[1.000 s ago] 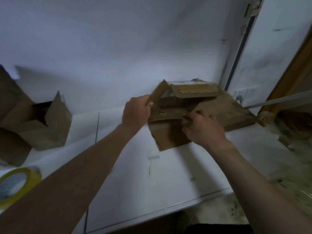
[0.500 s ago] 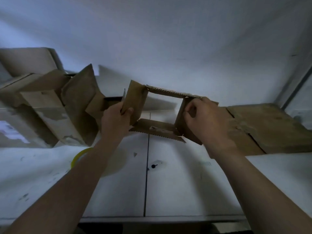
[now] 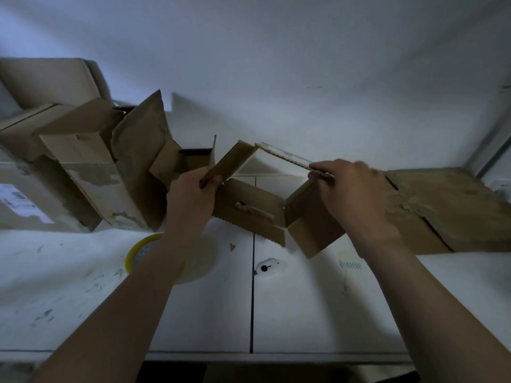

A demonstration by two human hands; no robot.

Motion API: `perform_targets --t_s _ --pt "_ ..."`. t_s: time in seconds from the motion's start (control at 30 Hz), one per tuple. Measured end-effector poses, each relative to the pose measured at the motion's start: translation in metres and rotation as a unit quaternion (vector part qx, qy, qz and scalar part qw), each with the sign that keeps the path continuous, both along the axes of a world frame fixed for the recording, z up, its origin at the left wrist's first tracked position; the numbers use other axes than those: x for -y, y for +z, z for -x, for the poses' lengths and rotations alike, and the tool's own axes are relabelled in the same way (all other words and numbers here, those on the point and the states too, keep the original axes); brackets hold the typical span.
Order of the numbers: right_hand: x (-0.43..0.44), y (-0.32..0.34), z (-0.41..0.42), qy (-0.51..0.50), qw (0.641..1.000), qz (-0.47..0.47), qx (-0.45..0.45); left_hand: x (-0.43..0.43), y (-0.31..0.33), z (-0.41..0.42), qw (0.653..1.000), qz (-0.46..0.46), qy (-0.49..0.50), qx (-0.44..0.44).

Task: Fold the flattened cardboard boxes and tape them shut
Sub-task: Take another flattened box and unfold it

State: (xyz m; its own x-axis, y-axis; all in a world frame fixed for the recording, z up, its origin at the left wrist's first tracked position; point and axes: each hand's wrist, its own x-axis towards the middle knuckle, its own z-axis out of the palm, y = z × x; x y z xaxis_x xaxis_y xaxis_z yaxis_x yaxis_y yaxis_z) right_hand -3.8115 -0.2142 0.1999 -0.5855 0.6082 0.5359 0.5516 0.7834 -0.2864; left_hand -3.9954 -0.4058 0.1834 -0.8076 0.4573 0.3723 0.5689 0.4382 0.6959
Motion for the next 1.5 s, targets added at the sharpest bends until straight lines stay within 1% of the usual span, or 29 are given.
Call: perform_targets --t_s 0.07,0.17,0.23,0.3,0.4,0.5,0.6,0.7,0.77,0.83,0.9,0.97,1.07,1.13,1.17,1.27,1.3,1.4,1.5 --pt "0.0 -0.001 0.003 0.027 0.998 0.05 -0.008 -0.003 0.0 0.0 1.0 -0.017 0.002 0.009" --pt "-0.004 -0.003 0.002 0.031 0.997 0.069 -0.012 -0.007 -0.002 0.004 0.999 -0.038 -0.009 0.015" --pt "-0.007 -0.003 -0.001 0.032 0.995 0.093 -0.018 -0.01 -0.003 0.003 0.999 -0.035 -0.016 0.007" --pt "-0.01 -0.002 -0.004 0.034 0.992 0.119 -0.03 -0.013 -0.002 0.0 0.999 -0.031 -0.013 0.008" --pt "-0.014 0.0 -0.009 0.03 0.99 0.132 -0.042 -0.018 0.0 -0.006 0.999 -0.043 -0.003 0.025" --pt "-0.017 0.001 -0.014 0.032 0.986 0.157 -0.052 -0.02 0.001 -0.012 0.999 -0.052 -0.008 -0.007" --pt "-0.019 0.002 -0.016 0.052 0.971 0.21 -0.097 -0.019 0.005 -0.014 0.995 -0.09 0.021 0.028" --pt "-0.019 0.004 -0.018 0.069 0.963 0.237 -0.113 -0.018 0.009 -0.012 0.994 -0.093 0.033 0.049" --pt "-0.018 0.006 -0.018 0.081 0.956 0.25 -0.126 -0.021 0.011 -0.016 0.988 -0.118 0.0 0.104" --pt "-0.016 0.008 -0.019 0.089 0.947 0.272 -0.145 -0.024 0.013 -0.023 0.966 -0.148 -0.047 0.205" --pt "-0.016 0.009 -0.018 0.091 0.941 0.286 -0.157 -0.025 0.016 -0.03 0.947 -0.141 -0.086 0.275" --pt "-0.016 0.009 -0.018 0.093 0.94 0.283 -0.163 -0.023 0.017 -0.031 0.935 -0.115 -0.128 0.309" --pt "-0.018 0.009 -0.019 0.094 0.938 0.285 -0.173 -0.019 0.021 -0.032 0.92 -0.057 -0.199 0.333" --pt "-0.02 0.009 -0.02 0.092 0.935 0.291 -0.181 -0.018 0.02 -0.032 0.919 -0.022 -0.231 0.32" --pt "-0.02 0.009 -0.021 0.093 0.933 0.295 -0.186 -0.019 0.018 -0.032 0.926 -0.012 -0.232 0.299" --pt "-0.019 0.01 -0.022 0.09 0.931 0.299 -0.189 -0.021 0.007 -0.028 0.966 0.011 -0.177 0.189" --pt "-0.018 0.011 -0.023 0.086 0.93 0.302 -0.189 -0.023 0.003 -0.027 0.972 0.014 -0.162 0.168" --pt "-0.014 0.011 -0.023 0.08 0.913 0.342 -0.207 -0.028 -0.008 -0.03 0.977 0.021 -0.146 0.157" --pt "-0.01 0.014 -0.025 0.084 0.894 0.383 -0.218 -0.032 -0.014 -0.032 0.986 0.02 -0.129 0.099"
